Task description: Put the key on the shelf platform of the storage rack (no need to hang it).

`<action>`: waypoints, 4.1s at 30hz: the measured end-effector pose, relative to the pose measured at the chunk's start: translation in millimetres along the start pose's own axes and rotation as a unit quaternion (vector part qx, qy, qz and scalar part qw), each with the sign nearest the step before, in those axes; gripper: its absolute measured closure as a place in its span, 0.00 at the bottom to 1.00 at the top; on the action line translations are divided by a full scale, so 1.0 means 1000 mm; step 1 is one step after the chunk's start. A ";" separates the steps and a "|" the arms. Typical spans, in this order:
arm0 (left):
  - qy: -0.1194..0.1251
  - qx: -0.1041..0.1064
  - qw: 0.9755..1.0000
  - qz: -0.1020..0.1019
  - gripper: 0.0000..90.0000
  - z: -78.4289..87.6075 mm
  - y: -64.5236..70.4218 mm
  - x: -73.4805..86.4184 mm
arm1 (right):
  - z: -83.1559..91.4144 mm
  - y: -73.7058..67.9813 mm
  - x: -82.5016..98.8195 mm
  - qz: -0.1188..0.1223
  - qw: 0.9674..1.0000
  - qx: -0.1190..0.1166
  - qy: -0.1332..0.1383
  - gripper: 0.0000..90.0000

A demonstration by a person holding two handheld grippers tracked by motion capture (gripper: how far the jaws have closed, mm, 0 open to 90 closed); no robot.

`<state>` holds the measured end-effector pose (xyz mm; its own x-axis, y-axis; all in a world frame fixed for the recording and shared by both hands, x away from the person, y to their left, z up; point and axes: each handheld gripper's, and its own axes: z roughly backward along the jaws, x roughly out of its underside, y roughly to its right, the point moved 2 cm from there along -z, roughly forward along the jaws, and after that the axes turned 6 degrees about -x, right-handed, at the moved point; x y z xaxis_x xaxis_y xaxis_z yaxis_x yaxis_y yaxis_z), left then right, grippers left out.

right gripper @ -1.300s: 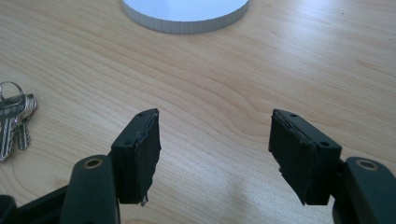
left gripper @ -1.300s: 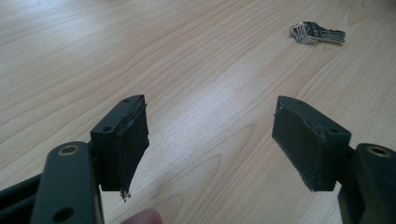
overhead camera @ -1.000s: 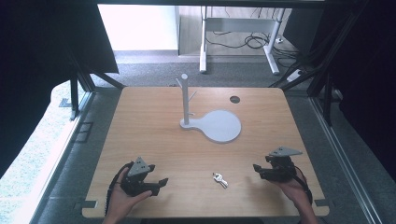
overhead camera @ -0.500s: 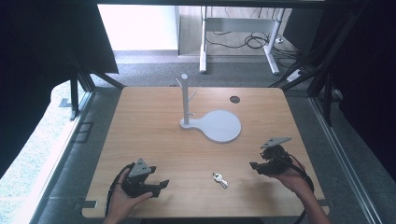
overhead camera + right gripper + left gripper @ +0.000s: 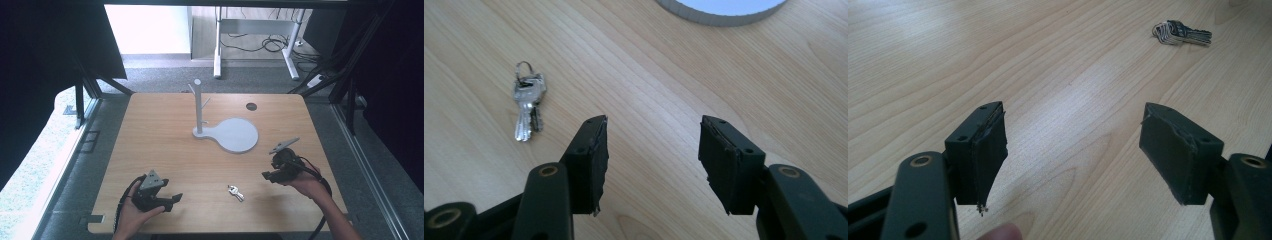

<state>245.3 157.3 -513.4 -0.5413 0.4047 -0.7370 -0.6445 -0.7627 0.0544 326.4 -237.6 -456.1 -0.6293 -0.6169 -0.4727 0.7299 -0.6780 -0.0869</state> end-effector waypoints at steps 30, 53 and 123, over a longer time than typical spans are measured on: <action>-0.002 0.007 1.000 0.001 0.30 -0.003 0.002 0.001 | -0.024 -0.040 -0.046 0.047 0.995 -0.041 -0.080 0.66; 0.002 0.009 1.000 0.000 0.30 0.000 0.003 0.000 | -0.059 -0.072 -0.061 0.082 0.986 -0.065 -0.128 0.72; 0.000 -0.013 1.000 -0.005 0.30 0.003 -0.002 0.001 | -0.102 -0.085 -0.061 0.083 0.975 -0.056 -0.197 1.00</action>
<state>244.4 161.3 -512.0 -0.5348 0.4119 -0.7378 -0.6350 -0.7720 0.0293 329.9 -101.2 -509.5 -0.5381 -0.8349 -0.1158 0.8408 -0.5219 -0.1438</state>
